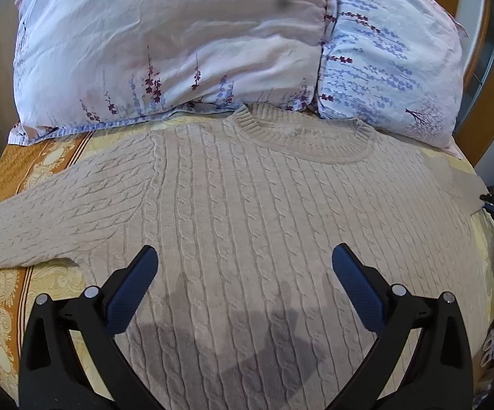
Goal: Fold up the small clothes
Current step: 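Move the right gripper to the sweater sleeve cuff and grasp it, then carry the grasped sleeve across the sweater body with the right gripper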
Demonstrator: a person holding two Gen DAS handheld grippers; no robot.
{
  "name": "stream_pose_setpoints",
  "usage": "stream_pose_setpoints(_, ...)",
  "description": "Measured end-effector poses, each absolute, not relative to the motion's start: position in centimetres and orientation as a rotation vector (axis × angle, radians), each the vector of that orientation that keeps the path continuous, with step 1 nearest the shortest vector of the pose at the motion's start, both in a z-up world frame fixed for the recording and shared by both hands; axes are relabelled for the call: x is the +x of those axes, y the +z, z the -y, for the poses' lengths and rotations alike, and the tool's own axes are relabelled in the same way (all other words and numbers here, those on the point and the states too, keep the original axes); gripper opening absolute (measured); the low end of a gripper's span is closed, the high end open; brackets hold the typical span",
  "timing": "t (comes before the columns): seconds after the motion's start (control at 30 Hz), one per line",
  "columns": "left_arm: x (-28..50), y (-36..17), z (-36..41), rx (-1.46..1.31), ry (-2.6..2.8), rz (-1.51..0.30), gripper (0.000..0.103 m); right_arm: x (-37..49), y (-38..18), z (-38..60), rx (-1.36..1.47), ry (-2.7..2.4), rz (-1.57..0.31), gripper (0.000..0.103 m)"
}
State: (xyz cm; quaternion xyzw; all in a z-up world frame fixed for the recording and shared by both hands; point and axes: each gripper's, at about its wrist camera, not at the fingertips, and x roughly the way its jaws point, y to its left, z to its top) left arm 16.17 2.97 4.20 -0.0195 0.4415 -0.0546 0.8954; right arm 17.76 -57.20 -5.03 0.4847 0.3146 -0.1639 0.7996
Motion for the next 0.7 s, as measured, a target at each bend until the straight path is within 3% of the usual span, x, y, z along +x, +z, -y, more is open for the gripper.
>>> stream_pose_setpoints(0.2, 17.0, 4.1, -3.1, -0.045, -0.117, -0.895, 0.101, 18.1, -3.8, 56.2, 0.921, -0.369, -0.648, 0.01)
stream_pose_setpoints(0.4, 16.8, 4.5, -3.6, -0.096, -0.159, -0.816, 0.101, 17.7, 1.9, 51.8, 0.692, -0.228, -0.513, 0.01)
stream_pose_setpoints(0.53, 17.4, 4.4, -3.4, -0.096, -0.171, -0.827, 0.101, 17.3, 5.4, 45.5, 0.576, -0.008, -0.452, 0.009)
stream_pose_setpoints(0.7, 17.4, 4.2, -3.6, -0.187, -0.233, -0.809, 0.101, 17.8, 4.7, 36.3, 0.481, 0.258, -0.542, 0.009)
